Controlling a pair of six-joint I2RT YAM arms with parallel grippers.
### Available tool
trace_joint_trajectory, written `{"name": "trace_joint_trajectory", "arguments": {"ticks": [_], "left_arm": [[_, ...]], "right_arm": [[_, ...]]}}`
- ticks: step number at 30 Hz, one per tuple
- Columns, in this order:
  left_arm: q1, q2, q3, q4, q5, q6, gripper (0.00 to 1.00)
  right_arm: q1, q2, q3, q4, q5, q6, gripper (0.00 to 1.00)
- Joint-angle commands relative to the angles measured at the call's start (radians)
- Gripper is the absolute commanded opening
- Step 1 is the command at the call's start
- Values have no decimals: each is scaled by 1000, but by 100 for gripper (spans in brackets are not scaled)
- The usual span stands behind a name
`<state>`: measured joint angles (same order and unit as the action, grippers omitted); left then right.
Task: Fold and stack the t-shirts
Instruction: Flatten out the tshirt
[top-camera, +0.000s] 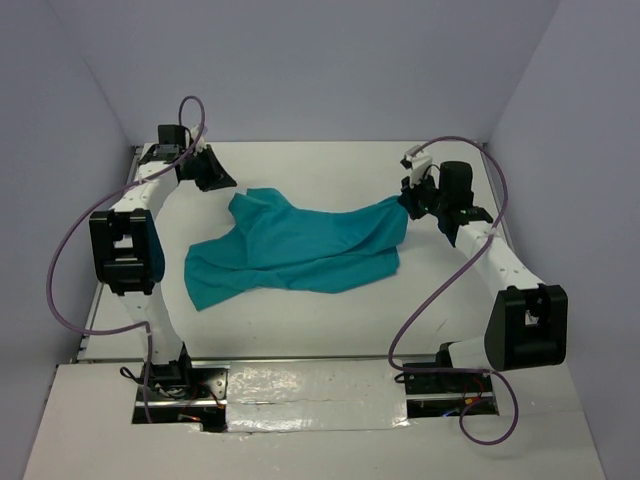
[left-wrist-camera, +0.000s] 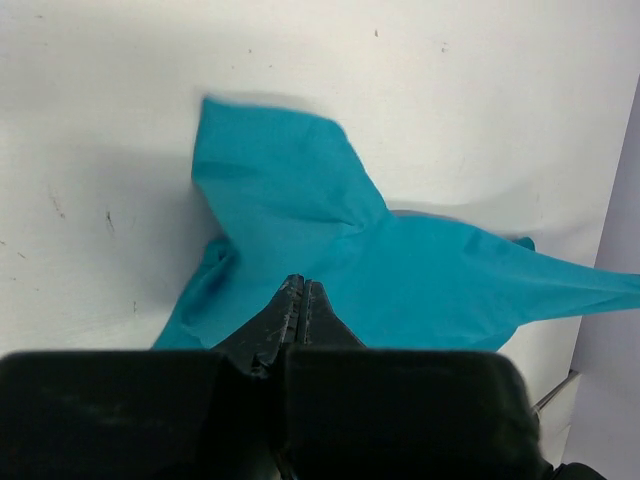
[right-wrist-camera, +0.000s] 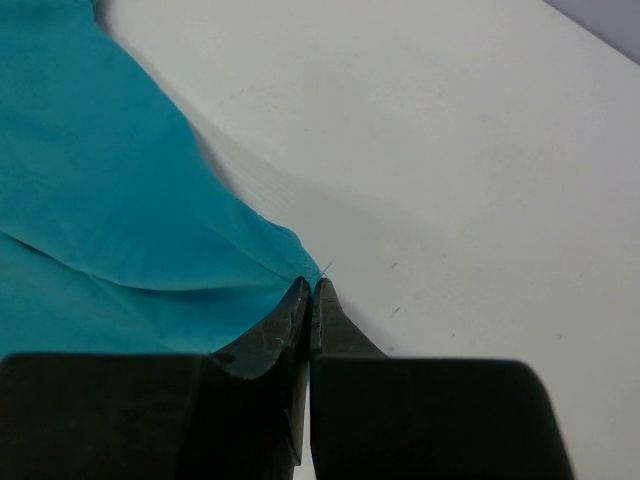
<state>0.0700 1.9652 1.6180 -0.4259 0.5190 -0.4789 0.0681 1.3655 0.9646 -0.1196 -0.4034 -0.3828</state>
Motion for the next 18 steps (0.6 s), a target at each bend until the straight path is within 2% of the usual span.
{"name": "trace_joint_trajectory", "arguments": {"ticks": [1,6,9,10,12,13,16,18], "left_arm": [[5,-40,34,16,-8,-12,0],[8,-45,68,27,-7,-27,0],[10,-9,117,-33,-28,3,0],[10,-6,120,-56,-43,25,5],[10,0,106,-73,-94,43,29],[10,7,103,-95,-114,63,48],[10,69,124,-135,-143,111,66],[8,116,149,-160,-148,126,68]], "right_arm": [[-11,-11,62,41,-3,7,0],[-21,4,94,46,-2,13,0],[-24,12,103,41,-9,10,0],[-24,9,97,41,-12,10,0],[-24,7,86,43,-21,16,0],[-24,7,80,46,-23,18,0],[-22,6,60,48,-28,22,0],[-24,6,59,47,-29,21,0]]}}
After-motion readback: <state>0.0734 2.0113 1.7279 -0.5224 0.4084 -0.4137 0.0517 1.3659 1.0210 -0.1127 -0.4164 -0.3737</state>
